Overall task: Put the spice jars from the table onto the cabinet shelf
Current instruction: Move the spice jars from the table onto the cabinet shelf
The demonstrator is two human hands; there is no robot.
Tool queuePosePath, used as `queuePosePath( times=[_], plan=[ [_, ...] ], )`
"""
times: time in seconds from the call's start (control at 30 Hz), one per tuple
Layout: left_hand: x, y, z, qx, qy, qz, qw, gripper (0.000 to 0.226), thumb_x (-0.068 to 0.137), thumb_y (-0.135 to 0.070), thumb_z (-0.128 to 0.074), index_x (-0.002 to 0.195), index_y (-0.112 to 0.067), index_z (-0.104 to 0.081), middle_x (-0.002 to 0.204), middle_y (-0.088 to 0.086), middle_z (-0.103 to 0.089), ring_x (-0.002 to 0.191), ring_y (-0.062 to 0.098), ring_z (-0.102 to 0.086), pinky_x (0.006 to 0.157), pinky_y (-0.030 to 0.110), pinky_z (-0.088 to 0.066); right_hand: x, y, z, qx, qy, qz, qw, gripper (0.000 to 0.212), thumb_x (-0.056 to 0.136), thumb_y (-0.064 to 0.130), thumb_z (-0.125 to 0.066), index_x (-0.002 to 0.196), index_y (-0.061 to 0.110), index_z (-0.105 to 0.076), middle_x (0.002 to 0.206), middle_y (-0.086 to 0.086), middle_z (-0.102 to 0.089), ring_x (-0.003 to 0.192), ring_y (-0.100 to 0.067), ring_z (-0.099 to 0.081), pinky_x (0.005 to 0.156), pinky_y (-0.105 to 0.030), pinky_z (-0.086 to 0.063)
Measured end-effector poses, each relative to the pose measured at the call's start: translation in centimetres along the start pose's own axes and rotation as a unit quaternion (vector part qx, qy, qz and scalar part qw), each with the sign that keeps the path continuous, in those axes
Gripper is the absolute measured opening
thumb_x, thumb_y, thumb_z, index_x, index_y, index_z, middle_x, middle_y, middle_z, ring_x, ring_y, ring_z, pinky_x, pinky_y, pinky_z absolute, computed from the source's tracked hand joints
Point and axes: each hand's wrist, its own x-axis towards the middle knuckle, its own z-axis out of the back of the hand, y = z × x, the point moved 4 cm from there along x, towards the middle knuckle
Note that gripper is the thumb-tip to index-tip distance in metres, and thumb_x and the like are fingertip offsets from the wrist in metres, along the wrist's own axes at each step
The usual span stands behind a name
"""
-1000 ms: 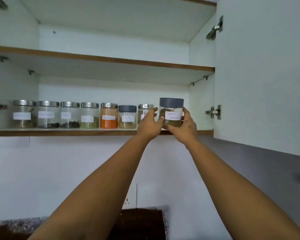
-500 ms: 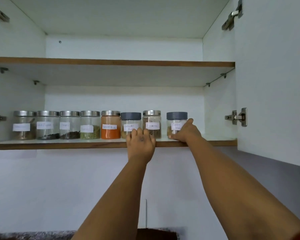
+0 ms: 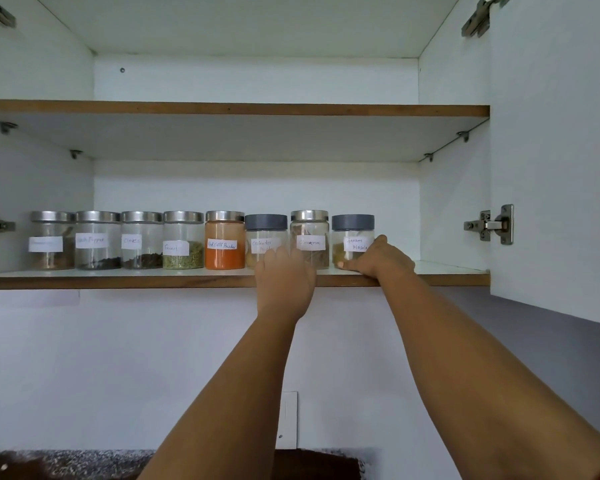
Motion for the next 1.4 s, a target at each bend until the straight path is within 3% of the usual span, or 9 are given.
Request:
queuePosePath(
  times=[0.37,0.63,0.73,0.83,0.9,1.0,1.13,1.3,1.4],
  plan=[
    [0.2,0.1,0.3,0.014,0.035,-0.018,0.999,0.045,0.101,-0.046,-0.028,0.118,-0.014,-0.055,0.116,0.008,-0.054,0.11,0.025,-0.045,0.097,0.039,-0.031,-1.1,-0.3,0.2,0.037,-0.05,0.01,0.998,0.109,0.065,0.077,-0.065,0.144,0.016,-0.02,0.132,-0.011,-0.049,0.12,-0.032,-0.053,0.093,-0.041,-0.046],
    [0.5,1.7,2.5,-0.078,0.259,-0.028,0.962,0.041,0.094,-0.048,-0.049,0.126,-0.023,-0.051,0.131,0.01,-0.043,0.127,0.031,-0.035,0.106,0.045,-0.03,-6.3,-1.9,-0.5,-0.041,-0.165,0.081,0.982,0.069,0.096,0.062,-0.024,0.144,0.014,-0.035,0.142,-0.012,-0.044,0.133,-0.031,-0.039,0.111,-0.045,-0.024],
    [-3.3,1.1,2.5,-0.046,0.199,-0.047,0.978,0.061,0.092,-0.045,-0.053,0.145,-0.019,-0.035,0.149,0.013,-0.03,0.138,0.034,-0.025,0.114,0.048,-0.023,-10.3,-3.0,-3.3,-0.013,-0.153,0.121,0.981,0.068,0.097,0.058,-0.03,0.153,0.021,-0.021,0.162,-0.006,-0.012,0.15,-0.028,-0.002,0.119,-0.048,-0.013],
    [-11.5,0.2,1.6,-0.131,0.085,-0.041,0.987,0.072,0.086,-0.044,-0.056,0.148,-0.015,-0.035,0.156,0.016,-0.026,0.143,0.038,-0.023,0.112,0.05,-0.025,-16.1,-5.5,-9.2,0.046,-0.151,0.101,0.982,0.071,0.096,0.056,-0.037,0.155,0.023,-0.013,0.164,-0.005,0.001,0.15,-0.025,0.002,0.121,-0.045,-0.007],
    [-17.8,0.5,0.2,-0.159,0.116,-0.016,0.98,0.076,0.085,-0.048,-0.054,0.15,-0.016,-0.032,0.158,0.014,-0.022,0.146,0.038,-0.018,0.114,0.052,-0.023,-20.7,-8.3,-14.4,0.064,-0.127,0.045,0.989,0.069,0.096,0.055,-0.039,0.153,0.023,-0.017,0.163,-0.007,-0.005,0.15,-0.027,-0.002,0.122,-0.045,-0.01],
    [-26.7,2.3,-2.2,-0.133,0.293,0.033,0.946,0.082,0.088,-0.052,-0.053,0.153,-0.021,-0.015,0.161,0.009,-0.006,0.148,0.033,-0.005,0.12,0.05,-0.013,-27.7,-12.4,-21.7,0.037,-0.04,-0.018,0.998,0.067,0.095,0.054,-0.044,0.151,0.022,-0.024,0.161,-0.009,-0.014,0.149,-0.028,-0.011,0.12,-0.045,-0.017],
    [-37.1,6.4,-2.7,-0.129,0.41,0.119,0.895,0.085,0.089,-0.047,-0.056,0.154,-0.016,-0.012,0.158,0.011,-0.01,0.146,0.031,-0.009,0.119,0.046,-0.02,-36.0,-15.8,-28.7,-0.01,0.083,-0.024,0.996,0.074,0.091,0.057,-0.049,0.151,0.02,-0.025,0.158,-0.012,-0.02,0.145,-0.029,-0.021,0.117,-0.045,-0.026],
    [-44.2,10.5,-2.5,-0.129,0.513,0.144,0.836,0.086,0.089,-0.044,-0.058,0.154,-0.015,-0.011,0.158,0.011,-0.011,0.145,0.031,-0.009,0.118,0.047,-0.02,-41.7,-17.2,-33.8,-0.102,0.292,-0.01,0.951,0.108,0.074,0.076,-0.057,0.155,0.028,-0.004,0.162,-0.013,0.004,0.15,-0.034,0.001,0.119,-0.05,-0.01],
    [-46.5,11.5,-2.3,-0.142,0.534,0.148,0.82,0.085,0.089,-0.044,-0.058,0.153,-0.014,-0.011,0.156,0.012,-0.013,0.144,0.031,-0.012,0.117,0.046,-0.022,-43.5,-18.1,-35.9,-0.131,0.363,-0.07,0.92,0.105,0.074,0.075,-0.058,0.155,0.033,-0.005,0.163,-0.01,0.006,0.149,-0.038,0.005,0.117,-0.055,-0.01]
  ],
)
